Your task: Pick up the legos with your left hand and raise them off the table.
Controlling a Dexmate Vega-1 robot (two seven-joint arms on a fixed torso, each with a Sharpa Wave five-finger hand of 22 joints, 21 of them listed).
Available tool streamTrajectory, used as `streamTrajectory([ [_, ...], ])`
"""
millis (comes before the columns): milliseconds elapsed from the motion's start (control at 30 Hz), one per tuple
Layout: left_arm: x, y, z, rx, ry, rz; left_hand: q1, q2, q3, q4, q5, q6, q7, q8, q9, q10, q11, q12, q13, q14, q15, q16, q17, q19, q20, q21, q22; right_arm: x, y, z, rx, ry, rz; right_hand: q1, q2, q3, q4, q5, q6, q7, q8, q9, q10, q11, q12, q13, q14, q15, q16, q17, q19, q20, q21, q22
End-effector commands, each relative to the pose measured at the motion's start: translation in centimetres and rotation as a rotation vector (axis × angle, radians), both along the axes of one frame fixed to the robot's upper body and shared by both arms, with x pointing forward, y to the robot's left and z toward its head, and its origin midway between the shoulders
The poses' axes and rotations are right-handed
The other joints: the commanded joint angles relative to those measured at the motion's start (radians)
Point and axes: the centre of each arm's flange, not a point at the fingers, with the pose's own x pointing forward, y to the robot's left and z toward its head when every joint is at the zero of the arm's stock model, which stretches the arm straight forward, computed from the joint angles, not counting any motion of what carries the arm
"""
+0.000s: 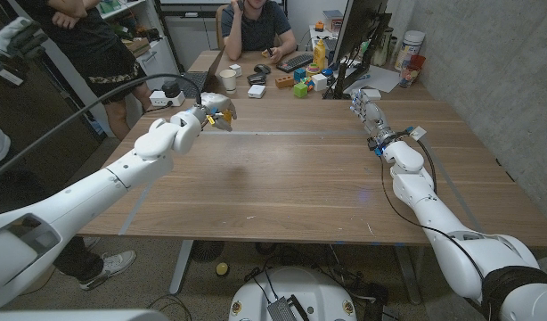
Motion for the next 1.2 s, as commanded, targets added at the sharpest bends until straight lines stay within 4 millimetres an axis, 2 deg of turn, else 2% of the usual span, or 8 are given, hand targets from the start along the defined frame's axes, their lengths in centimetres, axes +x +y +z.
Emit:
streamTrajectory([
  [33, -1.8, -0.2, 1.7, 0.005, -0.084, -0.010, 0.218, 0.231, 0.029, 0.011, 0.002, 0.049, 0.029, -0.005, 0.005, 0.078, -0.067, -0.001, 0.002, 0.207, -0.284, -0.005, -0.001, 0.027, -0.051, 0.013, 0.004, -0.3, 0.0, -0.1, -0.002, -0.007, 0.000, 0.010, 0.011, 0.000, -0.004, 0.007, 0.006, 0.000, 0.006, 0.002, 0.004, -0.005, -0.001, 0.004, 0.007, 0.002, 0.000, 0.002, 0.006, -0.006, 0.004, 0.003],
  [733, -4.7, -0.1, 3.9, -0.014, -0.208, -0.018, 0.204, 0.238, 0.030, 0.017, 0.003, 0.059, 0.033, -0.015, 0.006, 0.084, -0.063, -0.012, 0.002, 0.212, -0.281, -0.018, -0.005, 0.020, -0.050, 0.031, 0.003, -0.5, 0.1, -0.1, -0.009, -0.018, 0.003, 0.014, 0.012, 0.002, -0.005, 0.008, 0.013, 0.001, 0.007, 0.002, 0.012, -0.004, 0.000, 0.004, 0.018, 0.002, 0.000, 0.002, 0.009, -0.007, 0.004, 0.003],
  [1200, -5.3, -0.4, 3.7, -0.007, -0.217, -0.021, 0.193, 0.242, 0.031, 0.020, 0.002, 0.066, 0.035, -0.024, 0.007, 0.090, -0.065, -0.019, 0.002, 0.219, -0.280, -0.027, -0.007, 0.017, -0.051, 0.046, 0.001, -0.9, 0.1, -0.1, -0.002, -0.020, 0.004, 0.016, 0.014, 0.003, -0.005, 0.008, 0.021, 0.002, 0.009, 0.002, 0.017, -0.003, 0.000, 0.004, 0.024, 0.002, 0.000, 0.002, 0.011, -0.010, 0.004, 0.003],
])
